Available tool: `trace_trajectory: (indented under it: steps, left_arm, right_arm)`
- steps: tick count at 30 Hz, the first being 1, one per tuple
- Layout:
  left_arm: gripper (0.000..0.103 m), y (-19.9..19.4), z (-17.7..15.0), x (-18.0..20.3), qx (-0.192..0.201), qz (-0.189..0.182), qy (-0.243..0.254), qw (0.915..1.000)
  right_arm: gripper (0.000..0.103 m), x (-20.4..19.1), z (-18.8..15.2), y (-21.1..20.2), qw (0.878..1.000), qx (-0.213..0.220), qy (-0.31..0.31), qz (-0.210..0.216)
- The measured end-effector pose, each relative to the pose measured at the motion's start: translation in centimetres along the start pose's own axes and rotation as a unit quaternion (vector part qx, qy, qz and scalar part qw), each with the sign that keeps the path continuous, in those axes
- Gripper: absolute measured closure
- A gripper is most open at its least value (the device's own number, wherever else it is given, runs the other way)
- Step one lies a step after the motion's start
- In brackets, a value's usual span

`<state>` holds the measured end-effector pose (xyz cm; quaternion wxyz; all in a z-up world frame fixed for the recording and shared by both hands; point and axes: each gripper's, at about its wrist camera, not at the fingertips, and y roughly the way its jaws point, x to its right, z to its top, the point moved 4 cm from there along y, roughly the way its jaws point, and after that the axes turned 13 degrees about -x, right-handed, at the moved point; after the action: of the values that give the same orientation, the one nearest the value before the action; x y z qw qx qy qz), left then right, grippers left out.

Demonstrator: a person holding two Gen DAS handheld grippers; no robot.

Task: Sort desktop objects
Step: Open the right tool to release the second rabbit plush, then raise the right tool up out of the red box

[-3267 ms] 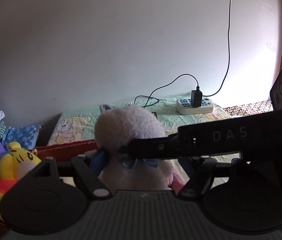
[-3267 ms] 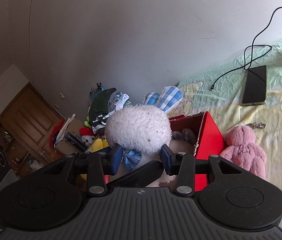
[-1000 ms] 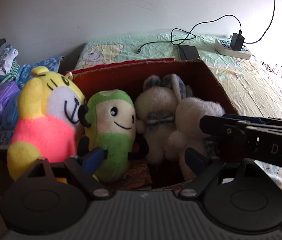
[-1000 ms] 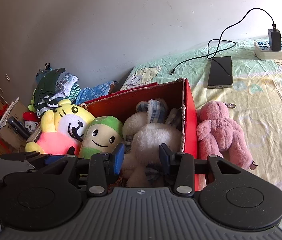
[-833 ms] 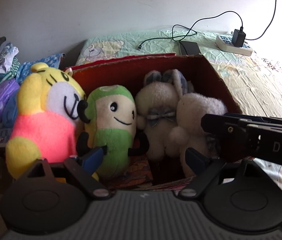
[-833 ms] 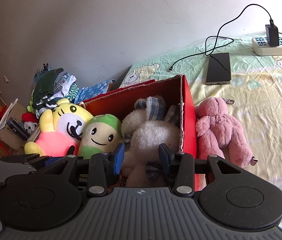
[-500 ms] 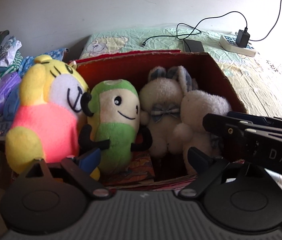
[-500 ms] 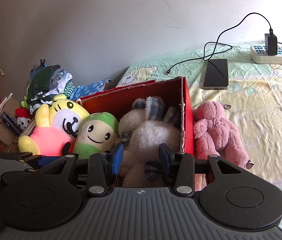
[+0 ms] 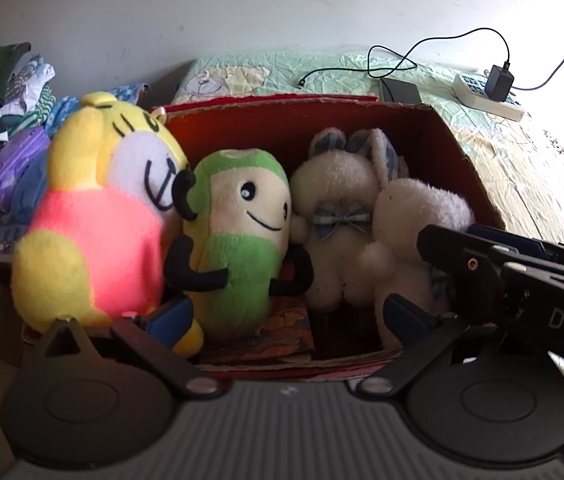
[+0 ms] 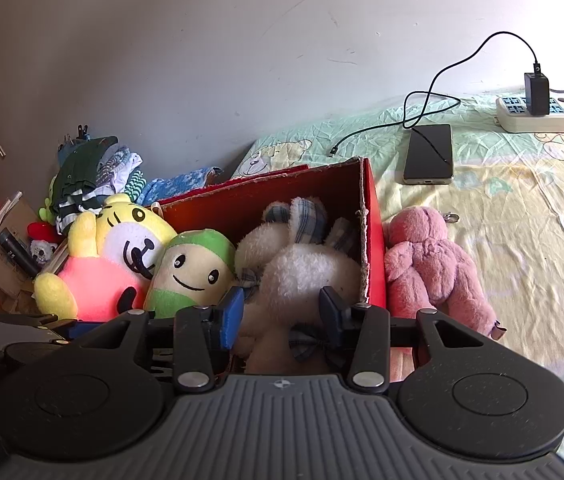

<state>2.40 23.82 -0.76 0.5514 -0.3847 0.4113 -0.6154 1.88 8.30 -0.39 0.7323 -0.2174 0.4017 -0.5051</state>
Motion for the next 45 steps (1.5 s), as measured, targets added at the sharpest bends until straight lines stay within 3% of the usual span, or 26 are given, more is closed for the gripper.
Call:
trace_trajectory:
  steps: [32, 45]
  left_arm:
    - [0.001, 0.57, -0.15, -0.51, 0.005, -0.029, -0.014, 0.9995]
    - [0.001, 0.75, -0.24, -0.31, 0.007, -0.023, -0.014, 0.9996]
  right_arm:
    - [0.056, -0.68, 0.16, 0.26, 0.999, -0.011, 0.005, -0.032]
    - [0.056, -0.46, -0.02, 0.06, 1.000, 0.005, 0.006, -0.020]
